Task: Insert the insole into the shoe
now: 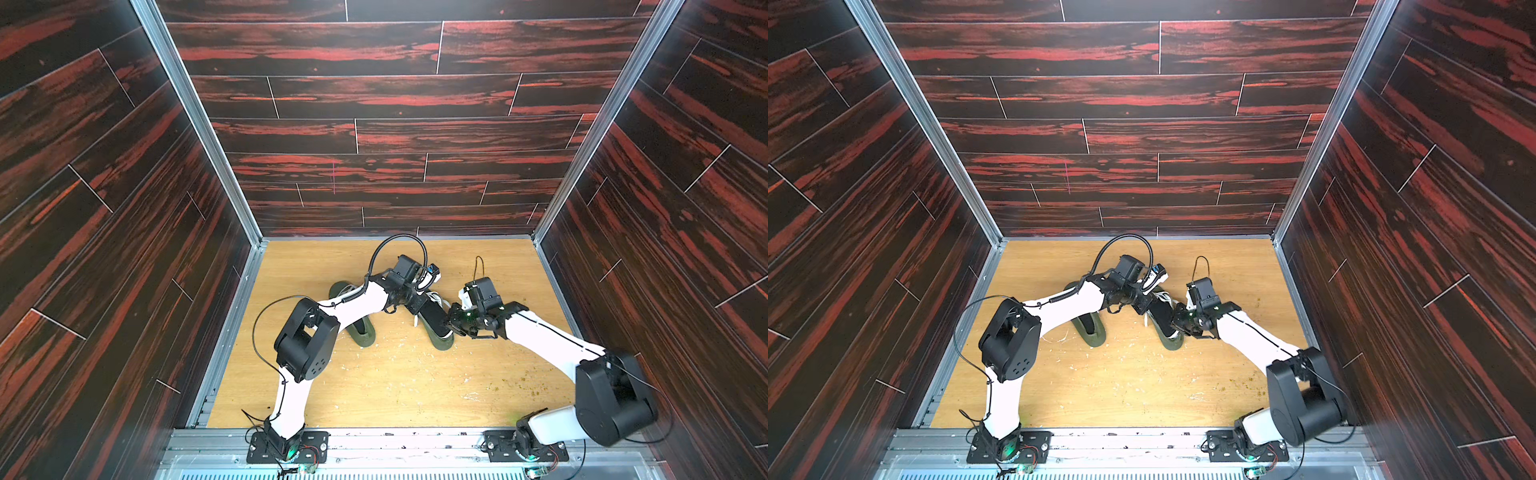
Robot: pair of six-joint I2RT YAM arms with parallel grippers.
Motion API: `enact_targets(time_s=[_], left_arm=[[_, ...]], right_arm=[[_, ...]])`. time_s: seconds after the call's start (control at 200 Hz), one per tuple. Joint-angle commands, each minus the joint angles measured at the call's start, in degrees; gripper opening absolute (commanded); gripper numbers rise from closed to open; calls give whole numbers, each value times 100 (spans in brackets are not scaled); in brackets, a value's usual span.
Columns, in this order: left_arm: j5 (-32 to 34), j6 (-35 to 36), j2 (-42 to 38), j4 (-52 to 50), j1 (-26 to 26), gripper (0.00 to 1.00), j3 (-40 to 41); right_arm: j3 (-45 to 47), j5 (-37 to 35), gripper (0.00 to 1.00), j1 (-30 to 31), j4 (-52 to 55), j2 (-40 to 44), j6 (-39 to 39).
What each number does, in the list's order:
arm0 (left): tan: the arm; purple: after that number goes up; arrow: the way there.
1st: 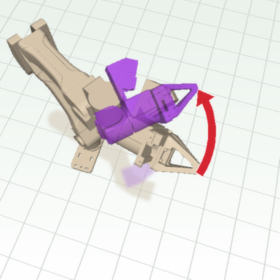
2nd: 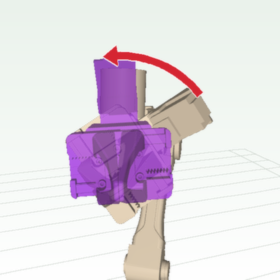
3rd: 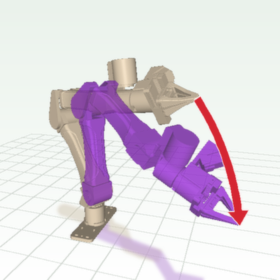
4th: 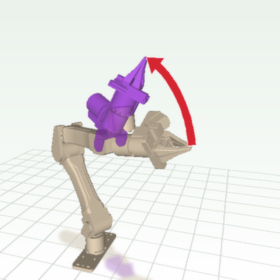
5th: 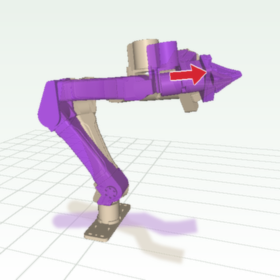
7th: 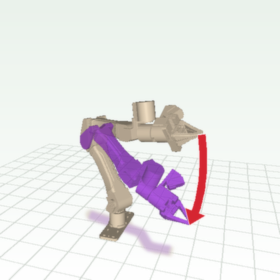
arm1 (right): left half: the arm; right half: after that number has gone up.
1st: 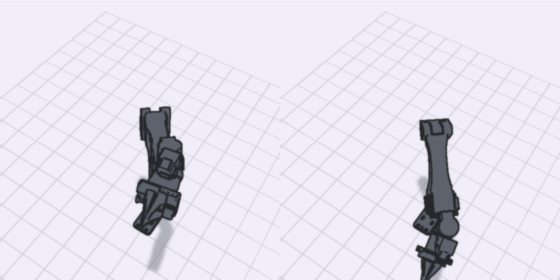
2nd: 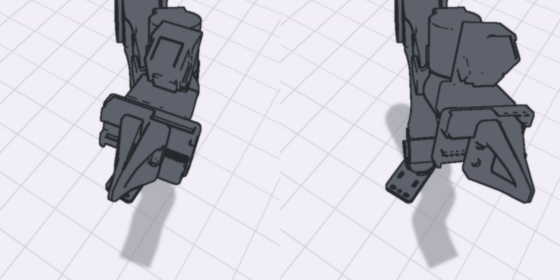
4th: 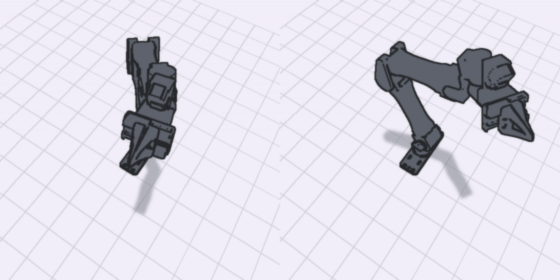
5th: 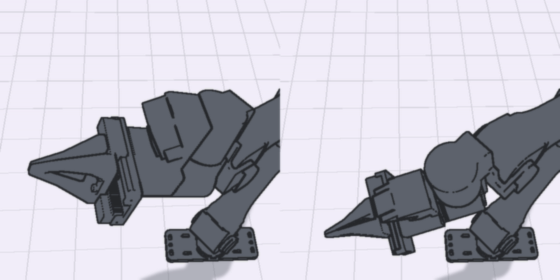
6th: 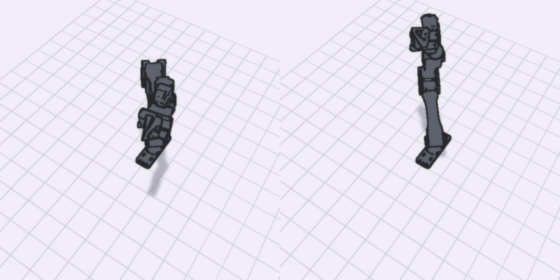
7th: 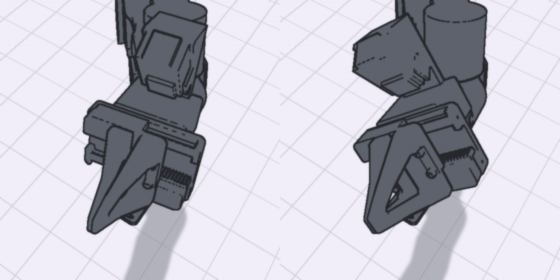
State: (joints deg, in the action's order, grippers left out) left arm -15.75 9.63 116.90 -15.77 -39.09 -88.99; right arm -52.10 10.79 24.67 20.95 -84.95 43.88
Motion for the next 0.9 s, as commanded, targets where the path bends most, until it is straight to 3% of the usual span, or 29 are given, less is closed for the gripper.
enact_targets(time_s=[0.0,0.336,0.586,0.711,0.897], left_arm=[[-266,-19,-396,229,-70,0,-63],[-434,-643,-316,655,-69,0,15],[-155,-1292,-381,1085,-69,0,341],[-141,-1541,-381,1234,-68,0,433],[-263,-1611,-422,1250,-73,0,452]], right_arm=[[-286,-446,15,-12,397,-234,-635],[-230,-155,12,-16,-702,-513,-235],[190,37,12,-415,-1416,-647,433],[84,266,11,-436,-1593,-979,553],[-155,59,11,-429,-1557,-1265,606]])
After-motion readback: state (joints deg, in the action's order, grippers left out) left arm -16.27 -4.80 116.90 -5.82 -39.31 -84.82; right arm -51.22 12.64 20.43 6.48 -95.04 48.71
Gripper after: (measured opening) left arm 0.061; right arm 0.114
